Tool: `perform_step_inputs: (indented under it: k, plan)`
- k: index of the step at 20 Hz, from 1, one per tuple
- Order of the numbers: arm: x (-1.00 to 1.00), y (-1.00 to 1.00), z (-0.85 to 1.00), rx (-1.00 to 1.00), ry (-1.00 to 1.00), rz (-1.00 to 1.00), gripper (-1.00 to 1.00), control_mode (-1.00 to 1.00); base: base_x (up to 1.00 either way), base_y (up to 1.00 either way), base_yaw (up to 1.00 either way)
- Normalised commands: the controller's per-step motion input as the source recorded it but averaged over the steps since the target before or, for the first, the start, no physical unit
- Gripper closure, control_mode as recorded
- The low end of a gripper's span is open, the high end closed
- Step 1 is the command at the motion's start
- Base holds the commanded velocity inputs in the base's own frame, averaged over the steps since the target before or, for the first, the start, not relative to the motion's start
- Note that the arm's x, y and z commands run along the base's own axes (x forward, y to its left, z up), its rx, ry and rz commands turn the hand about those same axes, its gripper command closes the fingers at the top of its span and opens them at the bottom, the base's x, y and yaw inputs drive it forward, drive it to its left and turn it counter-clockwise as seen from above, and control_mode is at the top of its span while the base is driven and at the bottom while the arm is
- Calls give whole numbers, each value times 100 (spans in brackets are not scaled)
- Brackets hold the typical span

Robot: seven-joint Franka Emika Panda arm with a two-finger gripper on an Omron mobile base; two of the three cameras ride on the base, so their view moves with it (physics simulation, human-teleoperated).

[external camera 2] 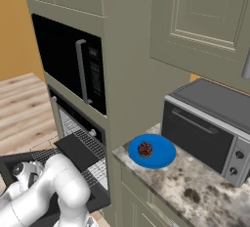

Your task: Take the baked cake out of the oven and place it on the plate for cooling. Then close the oven door.

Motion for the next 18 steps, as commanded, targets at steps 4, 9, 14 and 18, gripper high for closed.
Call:
perform_step_inputs:
  k: [4, 9, 14, 18]
  plan:
    - [33, 0, -6, 0, 0, 0, -100, -100, 0, 0, 0]
    - [33, 0, -9, 0, -1, 0, -100, -100, 0, 0, 0]
    - [31, 0, -16, 0, 0, 0, -100, -100, 0, 0, 0]
    - [23, 0, -27, -3, 0, 0, -100, -100, 0, 0, 0]
